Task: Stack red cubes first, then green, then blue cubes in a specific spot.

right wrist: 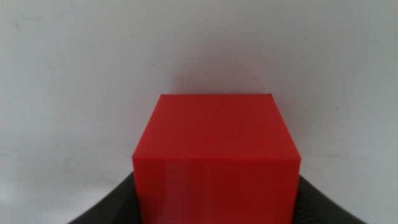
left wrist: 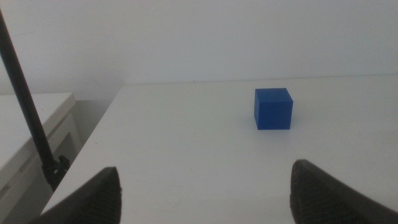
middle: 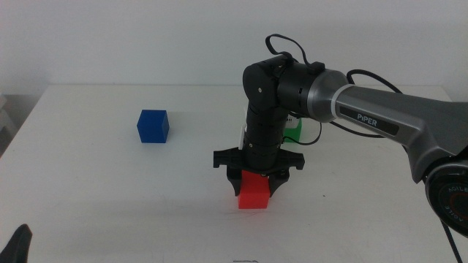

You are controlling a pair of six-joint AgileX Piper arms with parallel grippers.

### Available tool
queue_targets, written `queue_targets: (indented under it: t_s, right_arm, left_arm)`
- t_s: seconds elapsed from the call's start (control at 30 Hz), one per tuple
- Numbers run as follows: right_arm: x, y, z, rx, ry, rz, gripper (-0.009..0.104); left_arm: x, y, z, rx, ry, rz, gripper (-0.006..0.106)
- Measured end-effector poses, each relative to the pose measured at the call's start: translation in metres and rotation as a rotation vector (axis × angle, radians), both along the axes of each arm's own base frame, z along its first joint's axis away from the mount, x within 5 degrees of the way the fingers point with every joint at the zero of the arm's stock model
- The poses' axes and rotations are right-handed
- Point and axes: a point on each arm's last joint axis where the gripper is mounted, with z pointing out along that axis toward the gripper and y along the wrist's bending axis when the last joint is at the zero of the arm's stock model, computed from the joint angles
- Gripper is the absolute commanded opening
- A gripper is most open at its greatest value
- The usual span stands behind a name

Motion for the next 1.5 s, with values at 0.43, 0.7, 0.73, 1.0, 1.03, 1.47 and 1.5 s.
queue_targets:
  t_s: [0.43,0.7,0.73,1.0,1.03,1.47,1.5]
  right_arm:
    - [0.0,0.0,0.0,0.002,0.01,-0.07,0.0]
    - [-0.001,0.001,0.0,0.009,0.016,-0.075,0.059]
    - [-0.001,0.001,0.0,0.009,0.016,-0.075,0.065]
    - [0.002,0.003,0.007,0.026,-0.002,-0.064,0.08]
    - [0.003,0.004,0.011,0.036,-0.014,-0.061,0.08]
    - [0.029,0.007,0.088,0.082,-0.318,-0.033,0.08]
    - [0.031,0.005,0.091,0.065,-0.342,-0.032,0.08]
  left_arm:
    - [0.0,0.0,0.0,0.0,0.0,0.0,0.092]
    - [0.0,0.0,0.0,0.0,0.0,0.0,0.092]
    - [0.0,0.0,0.0,0.0,0.0,0.0,0.092]
    - [0.0,0.0,0.0,0.0,0.0,0.0,0.092]
    - [0.0,0.0,0.0,0.0,0.0,0.0,0.092]
    - [0.0,0.0,0.0,0.0,0.0,0.0,0.092]
    - [0.0,0.0,0.0,0.0,0.0,0.0,0.092]
